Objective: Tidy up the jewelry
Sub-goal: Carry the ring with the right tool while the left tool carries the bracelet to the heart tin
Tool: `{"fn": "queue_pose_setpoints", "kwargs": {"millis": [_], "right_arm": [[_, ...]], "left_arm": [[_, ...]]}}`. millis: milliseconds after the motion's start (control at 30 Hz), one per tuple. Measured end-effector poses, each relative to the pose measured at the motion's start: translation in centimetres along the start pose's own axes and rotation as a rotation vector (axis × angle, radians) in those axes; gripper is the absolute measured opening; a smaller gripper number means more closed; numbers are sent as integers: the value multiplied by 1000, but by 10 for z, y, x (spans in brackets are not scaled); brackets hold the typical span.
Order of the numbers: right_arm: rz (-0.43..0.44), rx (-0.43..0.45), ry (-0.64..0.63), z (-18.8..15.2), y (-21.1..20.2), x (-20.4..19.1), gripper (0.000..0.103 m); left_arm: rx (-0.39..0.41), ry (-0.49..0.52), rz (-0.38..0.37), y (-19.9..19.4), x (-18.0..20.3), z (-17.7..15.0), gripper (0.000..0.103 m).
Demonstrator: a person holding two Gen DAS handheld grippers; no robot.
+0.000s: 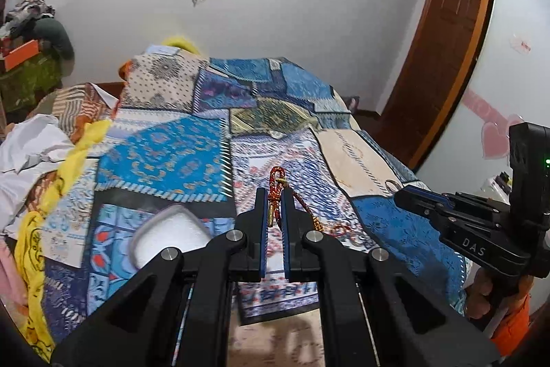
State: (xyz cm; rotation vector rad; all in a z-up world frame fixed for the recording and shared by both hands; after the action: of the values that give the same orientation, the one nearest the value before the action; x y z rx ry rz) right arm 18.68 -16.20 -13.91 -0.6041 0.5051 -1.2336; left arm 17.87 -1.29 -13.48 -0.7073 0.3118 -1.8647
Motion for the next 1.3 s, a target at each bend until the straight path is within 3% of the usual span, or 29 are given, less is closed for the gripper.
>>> {"fn": "queue_pose_setpoints", "kwargs": {"millis": [600, 767, 1033, 1300], "right_arm": [[133, 35, -126, 20, 5, -112, 11], [162, 7, -151, 18, 18, -136, 11], [185, -88, -195, 8, 56, -161, 11], [187, -155, -233, -3, 78, -174, 11]], "left_arm": [[76, -57, 103, -47, -86, -4, 5], [57, -92, 115, -42, -113, -12, 5], [-21, -159, 71, -13, -148, -32, 5], [-91, -177, 14, 18, -154, -45, 5]]}}
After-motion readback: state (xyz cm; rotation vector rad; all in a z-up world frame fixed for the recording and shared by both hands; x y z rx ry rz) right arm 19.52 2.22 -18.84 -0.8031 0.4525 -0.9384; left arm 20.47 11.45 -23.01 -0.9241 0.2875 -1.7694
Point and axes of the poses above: each gripper's, at about its wrist camera, not at the fingertips, and y roughly the way its jaws point, x to its right, z to its top, the point moved 5 cm from there along y, roughly the way its jaws point, and after that the axes turned 10 degrees about -z, right-handed, at the moved point
